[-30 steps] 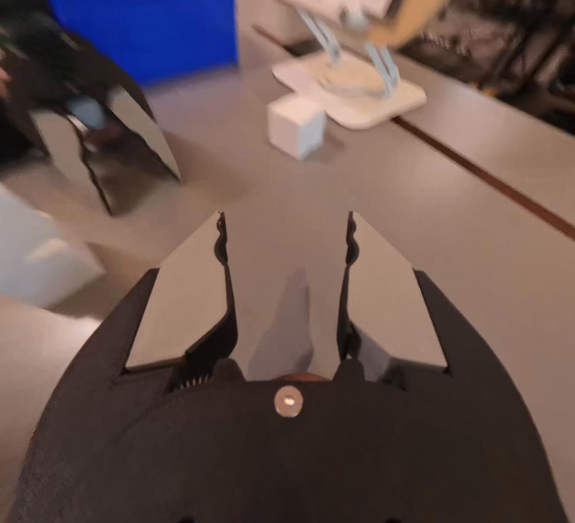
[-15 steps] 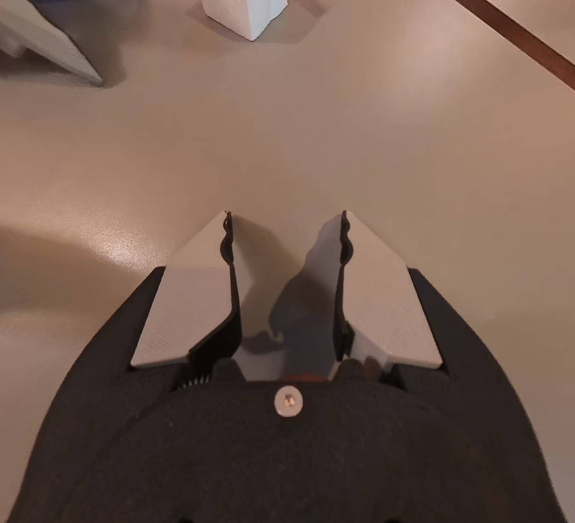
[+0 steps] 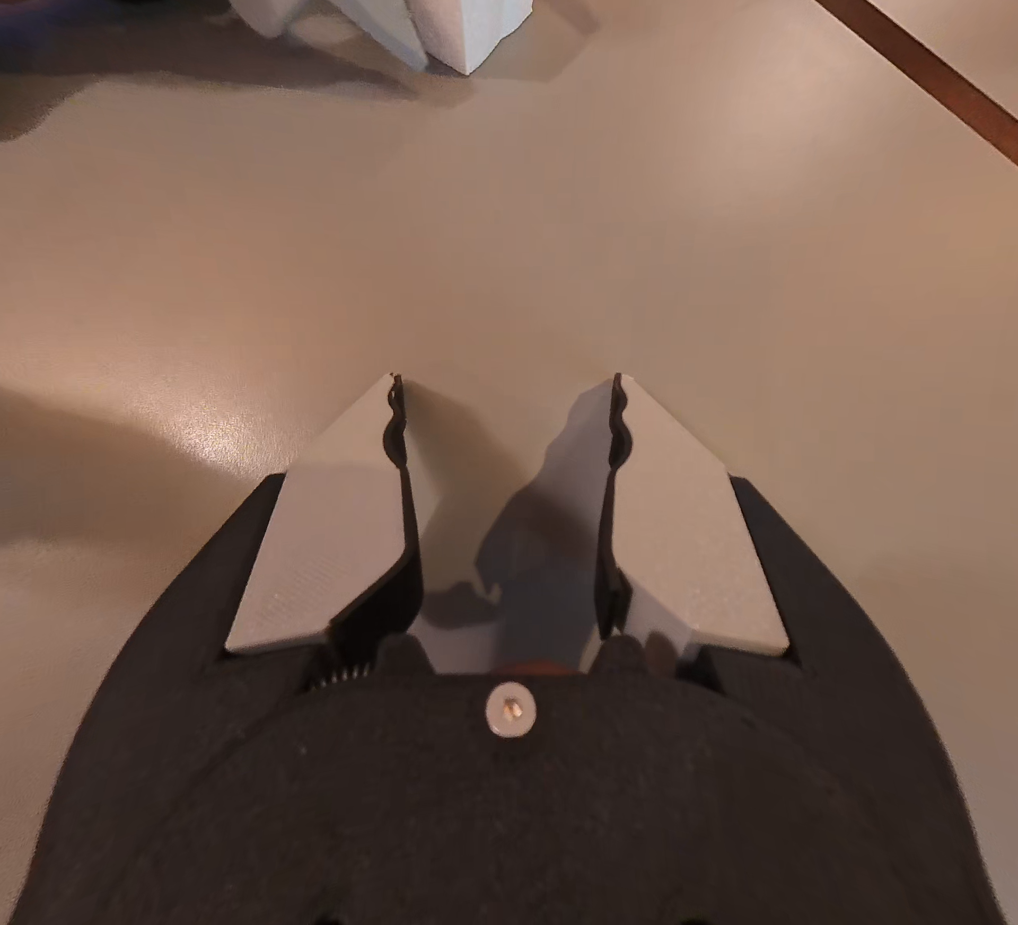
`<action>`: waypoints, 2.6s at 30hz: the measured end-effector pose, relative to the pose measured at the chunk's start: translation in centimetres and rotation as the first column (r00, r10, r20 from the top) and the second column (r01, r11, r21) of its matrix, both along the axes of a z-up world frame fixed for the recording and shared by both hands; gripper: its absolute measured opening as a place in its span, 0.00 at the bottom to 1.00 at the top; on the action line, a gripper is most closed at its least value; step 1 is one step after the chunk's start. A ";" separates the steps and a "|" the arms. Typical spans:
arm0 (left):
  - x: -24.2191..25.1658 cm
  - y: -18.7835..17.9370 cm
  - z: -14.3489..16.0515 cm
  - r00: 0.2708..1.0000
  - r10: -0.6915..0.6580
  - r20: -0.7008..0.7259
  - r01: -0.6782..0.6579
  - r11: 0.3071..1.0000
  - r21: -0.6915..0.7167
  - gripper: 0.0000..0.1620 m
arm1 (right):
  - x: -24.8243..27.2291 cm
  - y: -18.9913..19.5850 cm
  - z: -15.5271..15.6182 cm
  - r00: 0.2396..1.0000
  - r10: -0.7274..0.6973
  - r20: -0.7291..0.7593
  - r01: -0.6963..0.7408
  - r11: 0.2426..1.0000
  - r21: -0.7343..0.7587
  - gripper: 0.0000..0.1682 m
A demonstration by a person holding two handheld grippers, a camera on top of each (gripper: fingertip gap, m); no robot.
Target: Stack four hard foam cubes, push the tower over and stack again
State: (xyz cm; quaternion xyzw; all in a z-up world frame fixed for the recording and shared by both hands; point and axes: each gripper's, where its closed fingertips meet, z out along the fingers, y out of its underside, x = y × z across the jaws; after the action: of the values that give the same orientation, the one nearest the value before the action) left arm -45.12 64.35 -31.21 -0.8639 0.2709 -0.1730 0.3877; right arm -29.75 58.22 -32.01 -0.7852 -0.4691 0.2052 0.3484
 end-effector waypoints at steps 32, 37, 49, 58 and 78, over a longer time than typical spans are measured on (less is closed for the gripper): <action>3.9 -19.1 18.6 0.846 -0.473 0.246 0.415 0.874 0.254 0.38 | -0.7 -0.6 0.5 0.998 0.064 -0.003 -0.064 0.996 0.062 0.41; 7.0 -24.0 19.5 0.747 -0.654 0.118 0.627 0.752 0.201 0.38 | -0.7 -0.6 0.6 0.998 0.062 -0.011 -0.061 0.996 0.057 0.41; 8.8 -26.9 15.5 0.642 -0.765 -0.058 0.766 0.643 -0.009 0.38 | -0.7 -0.7 0.5 0.998 0.067 -0.001 -0.067 0.996 0.060 0.41; 8.8 -26.8 14.6 0.620 -0.785 -0.024 0.782 0.620 -0.073 0.40 | -0.7 -0.8 0.5 0.998 0.069 0.001 -0.069 0.996 0.055 0.41; -0.7 -21.5 17.0 0.979 -0.145 0.146 0.104 0.961 0.256 0.54 | 6.7 6.4 4.3 0.867 -0.478 -0.138 0.497 0.820 0.285 0.53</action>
State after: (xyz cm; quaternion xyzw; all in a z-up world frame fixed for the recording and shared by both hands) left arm -45.82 42.83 -14.20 -0.7731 0.3117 -0.2323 0.5012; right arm -23.03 64.63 -27.72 -0.8074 -0.2682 0.0565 0.5225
